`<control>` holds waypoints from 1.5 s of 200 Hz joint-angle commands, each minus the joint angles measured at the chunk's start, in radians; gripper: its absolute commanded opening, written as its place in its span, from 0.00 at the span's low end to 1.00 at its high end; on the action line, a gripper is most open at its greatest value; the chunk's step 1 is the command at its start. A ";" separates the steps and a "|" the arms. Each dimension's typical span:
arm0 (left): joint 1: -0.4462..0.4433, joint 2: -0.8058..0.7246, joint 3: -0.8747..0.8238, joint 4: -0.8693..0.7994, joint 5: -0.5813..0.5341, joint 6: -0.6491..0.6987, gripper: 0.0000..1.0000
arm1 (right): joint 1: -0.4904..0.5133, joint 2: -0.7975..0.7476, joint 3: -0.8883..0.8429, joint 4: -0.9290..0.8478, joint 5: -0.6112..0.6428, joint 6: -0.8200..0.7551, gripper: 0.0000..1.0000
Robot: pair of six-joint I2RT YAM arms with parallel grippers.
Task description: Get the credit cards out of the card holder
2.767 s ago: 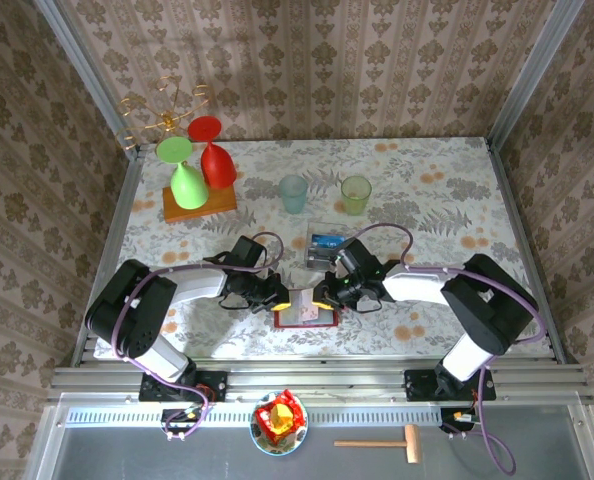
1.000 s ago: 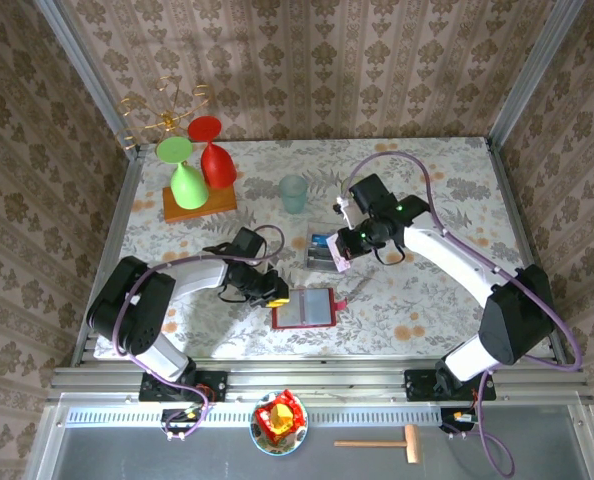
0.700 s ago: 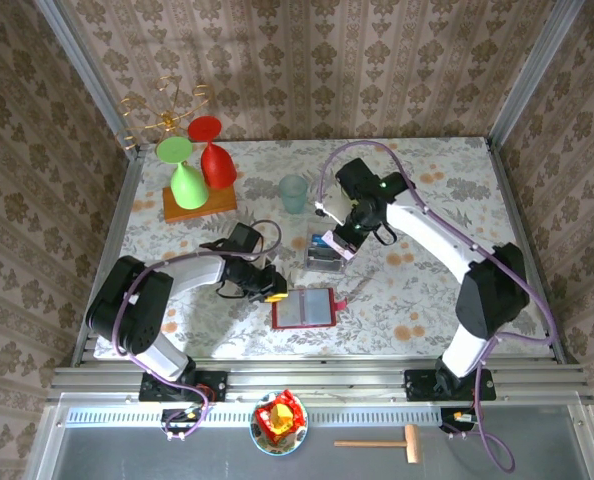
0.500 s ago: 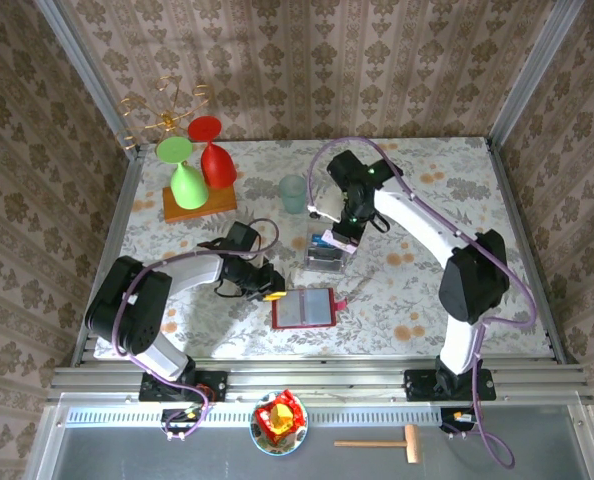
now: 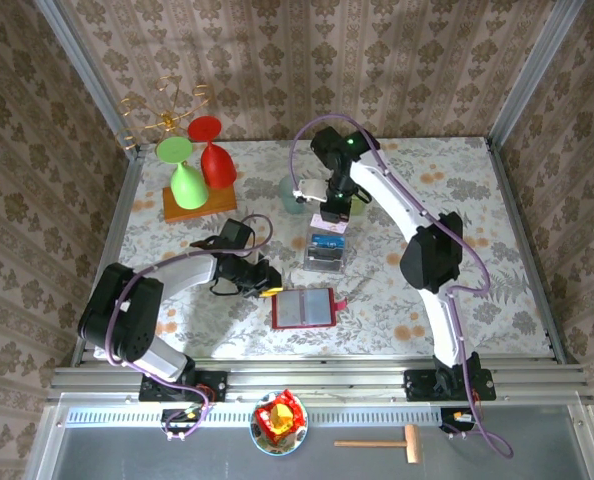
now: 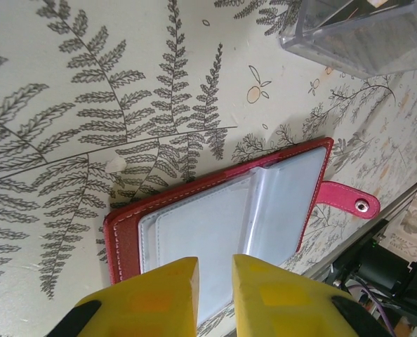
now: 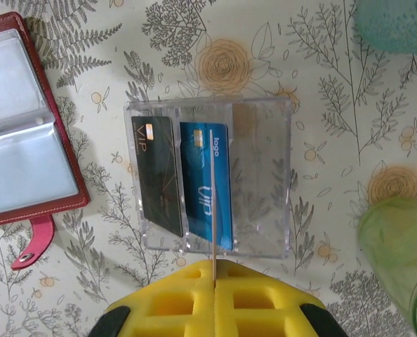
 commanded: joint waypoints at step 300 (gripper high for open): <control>0.022 -0.071 -0.017 -0.034 -0.042 -0.035 0.21 | -0.015 0.237 0.288 -0.134 0.011 -0.084 0.00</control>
